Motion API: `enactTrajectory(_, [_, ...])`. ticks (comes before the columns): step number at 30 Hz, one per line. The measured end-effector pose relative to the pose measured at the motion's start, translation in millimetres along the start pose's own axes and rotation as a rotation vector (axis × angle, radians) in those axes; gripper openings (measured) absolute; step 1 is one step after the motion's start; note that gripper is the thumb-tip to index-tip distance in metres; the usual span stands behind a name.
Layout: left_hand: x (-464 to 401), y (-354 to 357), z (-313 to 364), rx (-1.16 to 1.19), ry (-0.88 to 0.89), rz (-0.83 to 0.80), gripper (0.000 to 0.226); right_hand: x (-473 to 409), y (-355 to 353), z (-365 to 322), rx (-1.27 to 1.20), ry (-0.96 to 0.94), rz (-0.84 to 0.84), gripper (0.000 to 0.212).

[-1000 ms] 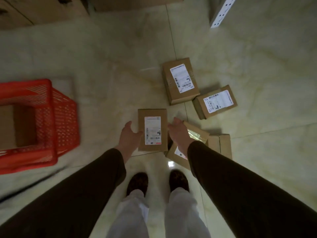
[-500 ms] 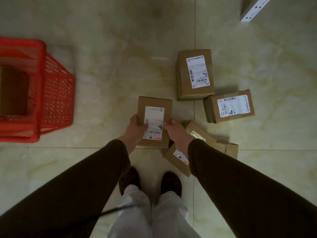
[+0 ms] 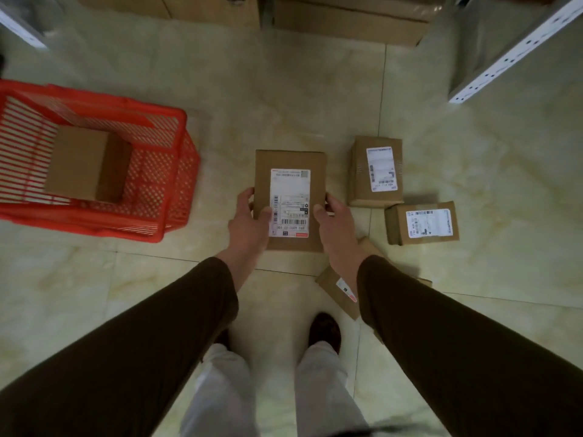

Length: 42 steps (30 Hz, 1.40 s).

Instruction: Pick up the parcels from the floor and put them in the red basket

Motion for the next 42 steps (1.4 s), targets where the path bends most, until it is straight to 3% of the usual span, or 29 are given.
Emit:
enactTrajectory(6, [12,-89,18,0.136,0.034,0.082,0.050,61,57,-48,-0.015,-0.066,0.004,0.038])
enactTrajectory(9, [16,-135,21,0.187,0.047,0.092,0.030,87,92,-63,-0.038,-0.066,-0.012,0.037])
enactTrajectory(19, [-11,-234,34,0.225,-0.003,0.062,0.035,113,183,-109,-0.057,-0.043,-0.065,0.038])
enactTrajectory(26, [-51,-299,33,0.225,-0.021,-0.066,0.052,107,244,-149,0.105,-0.164,-0.089,0.059])
enactTrajectory(30, [-76,-352,25,0.130,-0.005,-0.160,0.058,111,291,-160,0.156,-0.183,-0.113,0.085])
enactTrajectory(36, [-113,-415,5,0.044,0.022,-0.227,0.054,109,357,-159,0.123,-0.228,-0.145,0.100])
enactTrajectory(42, [-148,-435,-6,0.031,-0.044,-0.235,0.039,102,387,-159,0.018,-0.111,-0.134,0.103])
Point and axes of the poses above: each hand's wrist, its own x-axis away from the middle knuckle, its own y-axis out of the palm, z = x × y, the point moved 2 cm from there along -x, towards the middle knuckle, and after that the axes turned 8 degrees about y, right-handed, at the moved point
